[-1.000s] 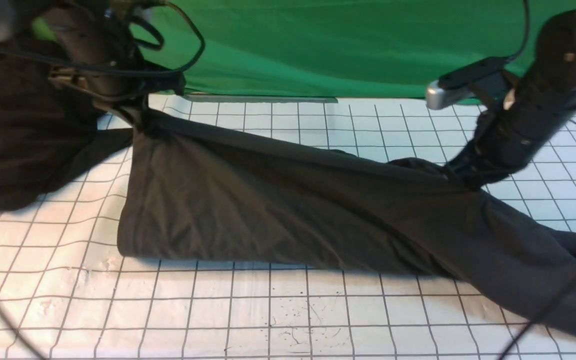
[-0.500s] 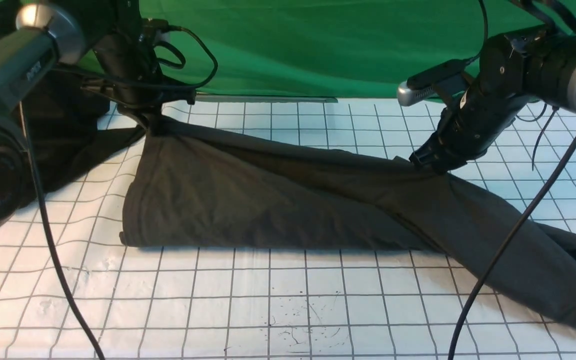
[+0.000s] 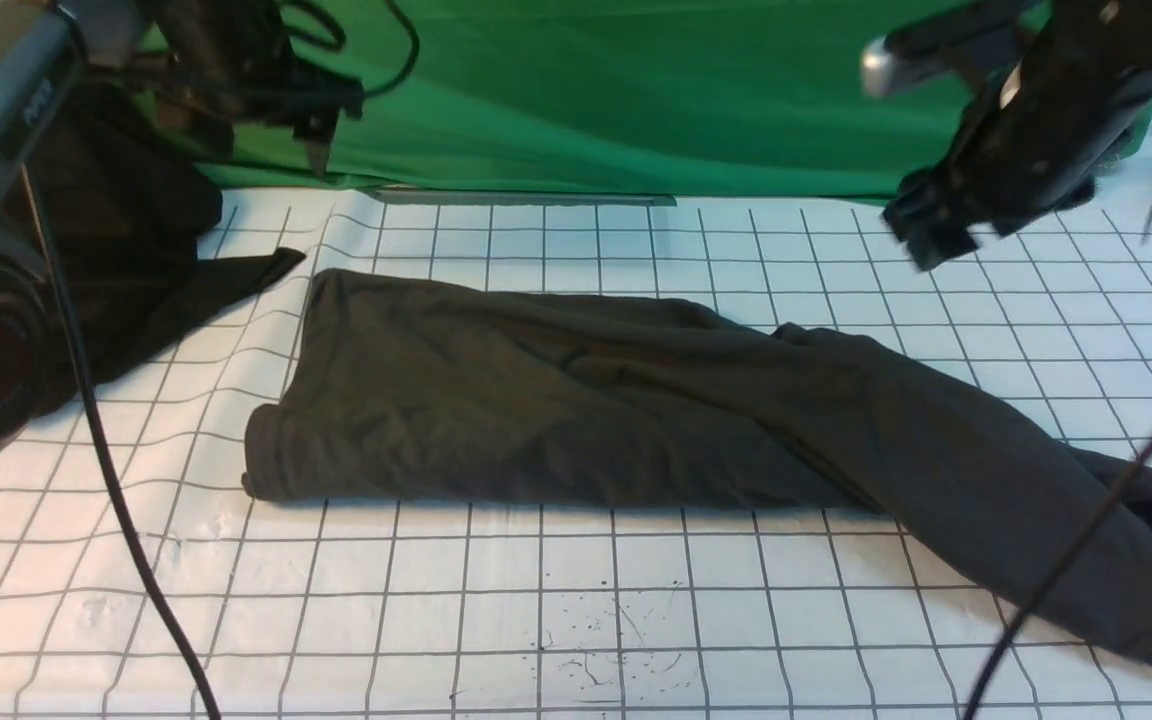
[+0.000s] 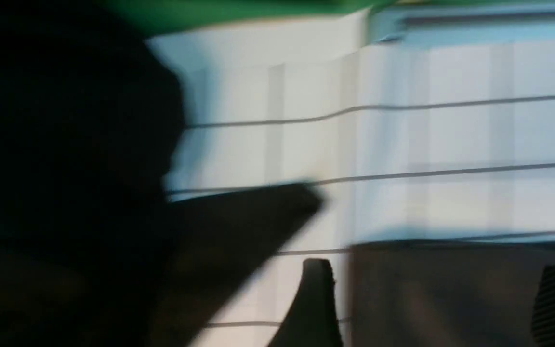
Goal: Fold a long-sleeved shirt over a white checkered tablecloth.
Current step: 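Pull the folded dark garment lengthwise by its ends to straighten it flat on the table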
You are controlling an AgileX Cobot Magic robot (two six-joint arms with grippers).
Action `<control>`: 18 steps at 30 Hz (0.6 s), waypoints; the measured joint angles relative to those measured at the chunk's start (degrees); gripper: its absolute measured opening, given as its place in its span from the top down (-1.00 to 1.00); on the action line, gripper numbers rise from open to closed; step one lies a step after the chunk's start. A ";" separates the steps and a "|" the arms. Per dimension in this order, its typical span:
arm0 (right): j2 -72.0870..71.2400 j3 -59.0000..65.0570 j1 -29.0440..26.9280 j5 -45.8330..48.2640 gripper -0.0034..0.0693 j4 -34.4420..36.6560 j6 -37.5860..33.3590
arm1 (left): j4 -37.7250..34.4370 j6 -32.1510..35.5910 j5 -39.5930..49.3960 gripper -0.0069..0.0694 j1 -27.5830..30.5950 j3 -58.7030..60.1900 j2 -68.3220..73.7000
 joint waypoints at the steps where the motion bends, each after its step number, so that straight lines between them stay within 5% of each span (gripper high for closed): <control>1: -0.18 0.00 -0.01 1.18 -0.21 -0.08 -0.38 | -1.78 0.24 0.06 -0.50 -0.01 -0.15 -0.27; 5: -3.42 5.23 -5.18 6.74 0.36 2.28 -2.30 | -15.94 6.31 0.17 0.43 -1.36 2.28 -4.28; 9: -5.31 15.19 -13.65 7.75 0.63 8.57 -3.51 | -15.20 9.79 0.03 0.77 -4.77 14.84 -11.42; 11: -5.59 19.54 -16.80 7.81 0.62 10.98 -4.08 | -13.94 10.15 0.13 0.80 -6.06 21.14 -13.76; 16: -5.72 30.68 -21.33 1.61 -0.17 14.30 -6.12 | -11.34 10.72 -3.23 0.83 -9.87 40.98 -18.62; 18: -5.72 31.61 -21.33 -0.34 -0.32 14.69 -6.60 | -11.28 10.89 -5.42 0.83 -10.02 44.12 -18.50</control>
